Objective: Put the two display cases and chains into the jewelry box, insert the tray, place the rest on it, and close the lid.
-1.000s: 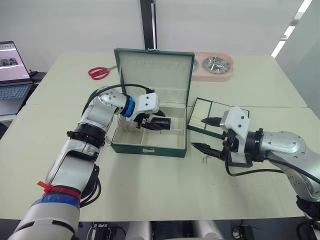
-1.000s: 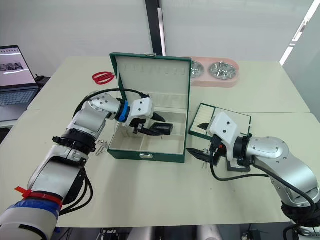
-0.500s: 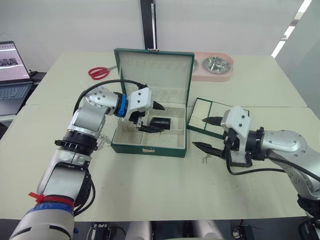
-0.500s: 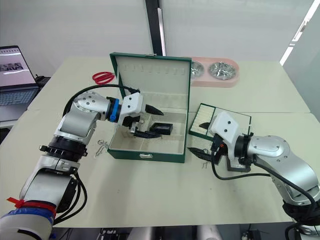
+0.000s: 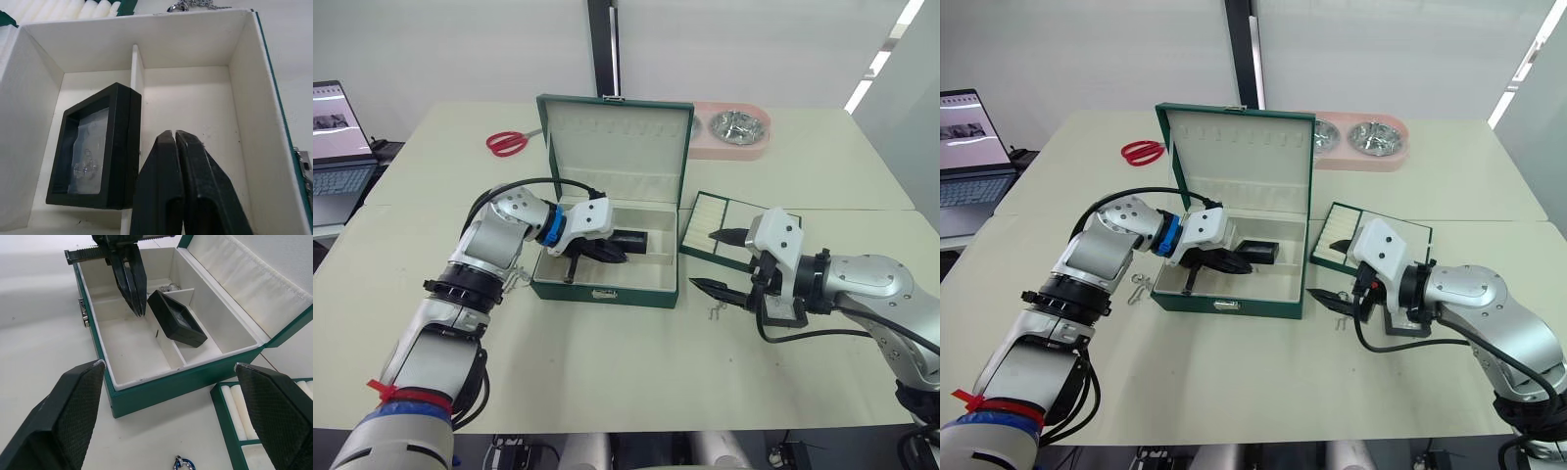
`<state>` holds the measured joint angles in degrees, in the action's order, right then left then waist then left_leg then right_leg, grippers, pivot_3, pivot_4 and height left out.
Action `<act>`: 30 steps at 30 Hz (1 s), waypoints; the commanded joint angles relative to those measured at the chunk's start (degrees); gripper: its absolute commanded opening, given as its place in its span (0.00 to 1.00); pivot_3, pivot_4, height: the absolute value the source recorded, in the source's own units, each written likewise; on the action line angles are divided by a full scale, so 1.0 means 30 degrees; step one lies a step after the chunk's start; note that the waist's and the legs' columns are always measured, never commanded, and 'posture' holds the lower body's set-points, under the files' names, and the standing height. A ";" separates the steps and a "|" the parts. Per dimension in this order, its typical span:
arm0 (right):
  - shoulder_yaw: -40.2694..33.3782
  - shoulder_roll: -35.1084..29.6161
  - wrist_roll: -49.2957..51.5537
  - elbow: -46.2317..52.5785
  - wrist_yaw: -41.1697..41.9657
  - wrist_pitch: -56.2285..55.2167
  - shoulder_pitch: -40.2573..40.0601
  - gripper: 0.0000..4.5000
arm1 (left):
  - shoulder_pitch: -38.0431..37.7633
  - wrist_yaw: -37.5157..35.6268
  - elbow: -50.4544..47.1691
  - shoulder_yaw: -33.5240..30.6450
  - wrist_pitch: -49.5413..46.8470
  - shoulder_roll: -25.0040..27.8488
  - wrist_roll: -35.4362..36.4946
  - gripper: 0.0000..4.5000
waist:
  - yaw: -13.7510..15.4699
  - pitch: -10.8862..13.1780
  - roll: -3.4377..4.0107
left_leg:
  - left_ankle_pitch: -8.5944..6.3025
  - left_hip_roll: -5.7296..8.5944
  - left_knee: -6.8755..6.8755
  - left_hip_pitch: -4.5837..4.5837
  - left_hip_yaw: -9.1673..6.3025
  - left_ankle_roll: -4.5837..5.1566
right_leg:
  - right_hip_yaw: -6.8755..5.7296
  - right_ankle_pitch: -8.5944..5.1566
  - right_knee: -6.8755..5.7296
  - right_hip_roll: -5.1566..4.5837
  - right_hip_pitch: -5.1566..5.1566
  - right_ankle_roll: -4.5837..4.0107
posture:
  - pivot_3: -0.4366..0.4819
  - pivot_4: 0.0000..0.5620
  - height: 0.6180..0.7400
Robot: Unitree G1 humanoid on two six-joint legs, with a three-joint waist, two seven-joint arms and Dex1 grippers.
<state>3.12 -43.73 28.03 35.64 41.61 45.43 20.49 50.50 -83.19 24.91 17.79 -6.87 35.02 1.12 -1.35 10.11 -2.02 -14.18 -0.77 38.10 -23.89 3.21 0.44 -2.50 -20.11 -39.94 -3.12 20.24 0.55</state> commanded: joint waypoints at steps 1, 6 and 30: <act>-0.0239 0.0003 0.0086 0.0548 -0.0064 -0.0177 0.0272 1.00 | 0.0670 0.0845 0.0310 -0.0130 0.0471 -0.0179 -0.0472 0.00 | -0.0011 0.0000 0.0000 | 0.0000 0.0000 -0.0001 0.0000 0.0000 0.0000 | 0.0000 0.0000 0.0000 0.0000 0.0000 0.0000 | 0.48 0.27 1.00; -0.0113 0.0053 0.0103 0.0508 -0.0109 -0.0205 0.0339 1.00 | 0.0970 0.1737 0.1019 -0.0055 0.0736 -0.0428 -0.1109 0.00 | -0.0004 0.0000 0.0000 | 0.0000 0.0001 0.0000 -0.0003 -0.0001 0.0000 | 0.0000 0.0000 0.0002 0.0000 0.0000 0.0000 | 0.48 0.27 1.00; -0.2750 -0.2565 0.0170 0.0776 0.1396 -0.0982 -0.1281 1.00 | -0.4318 0.2852 -0.5939 -0.8311 -0.6449 0.4350 0.5334 0.00 | -0.0081 0.0001 0.0006 | 0.0010 -0.0014 -0.0005 0.0013 -0.0015 -0.0019 | -0.0001 0.0000 0.0000 0.0005 -0.0008 0.0000 | 0.48 0.27 1.00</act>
<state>-1.25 -49.99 28.27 36.01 44.61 44.08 17.06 38.14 -76.23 8.59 -2.81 -25.77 46.06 15.71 -1.59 10.11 -2.00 -14.16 -0.80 38.08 -23.85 3.17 0.39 -2.50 -20.11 -39.91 -3.12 20.21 0.55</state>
